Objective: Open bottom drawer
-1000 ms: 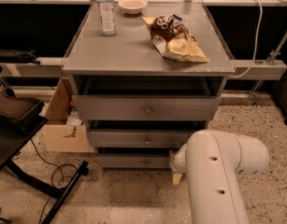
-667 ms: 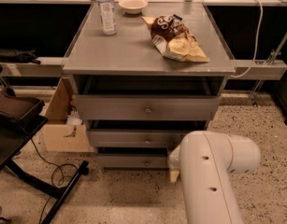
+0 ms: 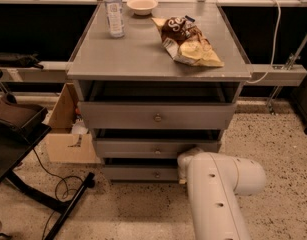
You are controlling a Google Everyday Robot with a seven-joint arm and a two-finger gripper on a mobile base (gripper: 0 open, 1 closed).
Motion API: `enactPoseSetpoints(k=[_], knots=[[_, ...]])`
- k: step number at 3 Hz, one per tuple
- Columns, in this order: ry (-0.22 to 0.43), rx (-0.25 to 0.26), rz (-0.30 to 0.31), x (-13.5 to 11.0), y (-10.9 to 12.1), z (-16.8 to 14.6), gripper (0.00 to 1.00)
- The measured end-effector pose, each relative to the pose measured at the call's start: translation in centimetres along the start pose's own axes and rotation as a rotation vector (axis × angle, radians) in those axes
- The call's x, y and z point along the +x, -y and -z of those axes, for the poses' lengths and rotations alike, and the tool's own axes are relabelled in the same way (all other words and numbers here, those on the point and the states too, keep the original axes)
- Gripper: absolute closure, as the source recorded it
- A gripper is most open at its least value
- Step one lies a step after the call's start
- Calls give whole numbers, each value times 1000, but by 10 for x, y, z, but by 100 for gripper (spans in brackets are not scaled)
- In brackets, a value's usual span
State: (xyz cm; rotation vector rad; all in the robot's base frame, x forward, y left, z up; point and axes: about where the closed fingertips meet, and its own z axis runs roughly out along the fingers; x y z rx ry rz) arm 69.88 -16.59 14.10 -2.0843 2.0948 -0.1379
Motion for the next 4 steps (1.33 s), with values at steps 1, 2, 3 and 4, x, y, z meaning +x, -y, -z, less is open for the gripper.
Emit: enactPoseSetpoints(k=[1,2,3,4], knots=[[0,-1,0,0,-1,1,72],[0,-1,0,0,-1,5,96],[-11,-16,1,6,-12,10,100],[-11,-16,1,6,-12,9,100]])
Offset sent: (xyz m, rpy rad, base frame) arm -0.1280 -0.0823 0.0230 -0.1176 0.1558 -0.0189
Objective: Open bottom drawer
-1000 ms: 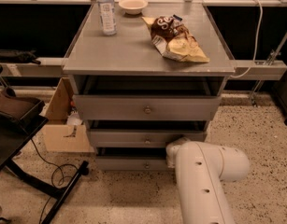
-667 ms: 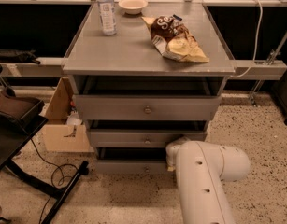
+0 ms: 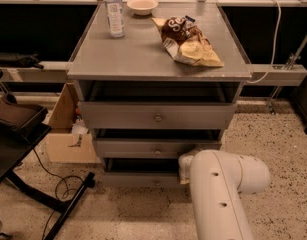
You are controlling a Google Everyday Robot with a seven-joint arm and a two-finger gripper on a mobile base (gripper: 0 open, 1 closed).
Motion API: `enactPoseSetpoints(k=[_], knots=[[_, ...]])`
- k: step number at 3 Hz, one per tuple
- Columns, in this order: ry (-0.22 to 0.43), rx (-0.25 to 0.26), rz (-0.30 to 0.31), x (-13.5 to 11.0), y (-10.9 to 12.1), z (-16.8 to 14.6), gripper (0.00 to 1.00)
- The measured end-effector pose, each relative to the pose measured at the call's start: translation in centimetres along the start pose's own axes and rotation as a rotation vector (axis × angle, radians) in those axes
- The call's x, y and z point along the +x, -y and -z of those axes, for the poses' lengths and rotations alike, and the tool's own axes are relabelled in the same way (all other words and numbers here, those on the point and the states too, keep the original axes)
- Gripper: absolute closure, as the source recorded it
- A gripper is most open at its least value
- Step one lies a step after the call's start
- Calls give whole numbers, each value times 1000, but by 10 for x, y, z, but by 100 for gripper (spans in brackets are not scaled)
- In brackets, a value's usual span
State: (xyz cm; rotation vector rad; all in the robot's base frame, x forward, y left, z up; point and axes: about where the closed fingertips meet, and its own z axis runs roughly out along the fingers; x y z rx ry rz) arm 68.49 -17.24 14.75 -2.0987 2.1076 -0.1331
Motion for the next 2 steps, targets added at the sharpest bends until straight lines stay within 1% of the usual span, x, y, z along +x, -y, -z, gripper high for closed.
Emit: enactPoseSetpoints(k=[1,2], knots=[[-4,-9,-3,2,-7,1,100],[-12,5,-13,9,-5,5,100]])
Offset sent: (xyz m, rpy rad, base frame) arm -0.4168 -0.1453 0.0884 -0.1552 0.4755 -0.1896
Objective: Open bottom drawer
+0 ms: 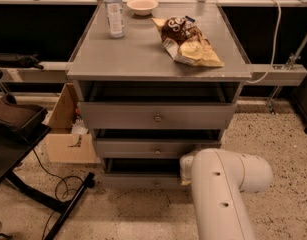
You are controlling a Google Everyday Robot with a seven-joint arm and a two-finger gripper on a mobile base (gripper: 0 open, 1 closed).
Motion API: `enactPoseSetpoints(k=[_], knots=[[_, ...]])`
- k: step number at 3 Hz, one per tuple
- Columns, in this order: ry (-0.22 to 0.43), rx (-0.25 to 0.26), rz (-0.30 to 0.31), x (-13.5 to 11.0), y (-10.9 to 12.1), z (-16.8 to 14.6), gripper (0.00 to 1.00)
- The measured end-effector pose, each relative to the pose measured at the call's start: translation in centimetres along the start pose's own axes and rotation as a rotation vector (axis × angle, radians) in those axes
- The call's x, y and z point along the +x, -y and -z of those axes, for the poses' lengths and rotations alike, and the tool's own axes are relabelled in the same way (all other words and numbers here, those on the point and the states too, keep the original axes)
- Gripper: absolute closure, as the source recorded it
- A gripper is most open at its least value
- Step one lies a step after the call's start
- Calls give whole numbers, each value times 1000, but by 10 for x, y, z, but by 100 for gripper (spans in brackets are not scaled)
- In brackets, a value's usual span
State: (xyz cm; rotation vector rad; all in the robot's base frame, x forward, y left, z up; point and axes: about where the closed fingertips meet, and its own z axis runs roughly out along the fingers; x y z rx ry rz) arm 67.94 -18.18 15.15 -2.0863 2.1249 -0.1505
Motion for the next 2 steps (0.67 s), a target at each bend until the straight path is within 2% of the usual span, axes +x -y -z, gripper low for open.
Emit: enactPoseSetpoints(k=[1,2], knots=[[-7,22,-14,8,3,7,100],[-7,23,-14,4,3,4,100]])
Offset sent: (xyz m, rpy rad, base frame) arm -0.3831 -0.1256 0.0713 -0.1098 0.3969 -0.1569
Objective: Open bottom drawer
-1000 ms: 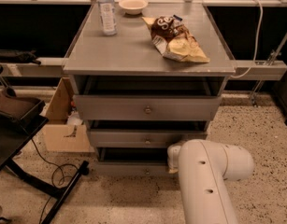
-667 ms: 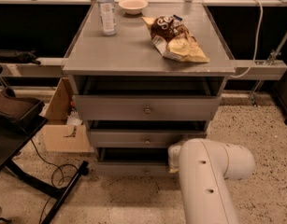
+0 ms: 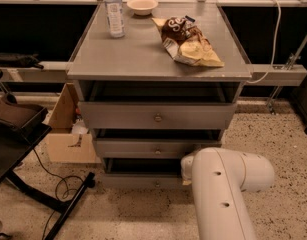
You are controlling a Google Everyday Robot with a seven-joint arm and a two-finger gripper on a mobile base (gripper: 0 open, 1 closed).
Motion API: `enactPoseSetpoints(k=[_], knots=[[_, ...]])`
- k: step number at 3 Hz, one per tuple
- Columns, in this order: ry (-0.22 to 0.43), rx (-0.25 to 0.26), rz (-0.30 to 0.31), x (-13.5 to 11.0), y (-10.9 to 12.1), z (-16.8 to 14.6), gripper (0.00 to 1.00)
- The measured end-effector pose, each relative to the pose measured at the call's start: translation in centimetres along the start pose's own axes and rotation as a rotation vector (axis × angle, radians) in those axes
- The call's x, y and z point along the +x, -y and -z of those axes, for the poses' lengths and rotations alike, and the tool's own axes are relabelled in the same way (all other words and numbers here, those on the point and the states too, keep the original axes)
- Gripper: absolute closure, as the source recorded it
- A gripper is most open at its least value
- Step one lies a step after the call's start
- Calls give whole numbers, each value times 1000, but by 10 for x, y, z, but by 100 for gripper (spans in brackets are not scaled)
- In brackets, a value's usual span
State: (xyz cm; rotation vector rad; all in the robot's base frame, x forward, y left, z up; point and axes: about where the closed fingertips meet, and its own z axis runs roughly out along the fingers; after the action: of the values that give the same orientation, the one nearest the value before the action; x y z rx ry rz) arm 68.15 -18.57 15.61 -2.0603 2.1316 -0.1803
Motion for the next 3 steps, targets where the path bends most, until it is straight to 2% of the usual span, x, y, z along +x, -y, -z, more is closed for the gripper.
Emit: enactPoseSetpoints(k=[1,3], knots=[[0,0,0,0,0,0,81],[0,0,0,0,0,0,36]])
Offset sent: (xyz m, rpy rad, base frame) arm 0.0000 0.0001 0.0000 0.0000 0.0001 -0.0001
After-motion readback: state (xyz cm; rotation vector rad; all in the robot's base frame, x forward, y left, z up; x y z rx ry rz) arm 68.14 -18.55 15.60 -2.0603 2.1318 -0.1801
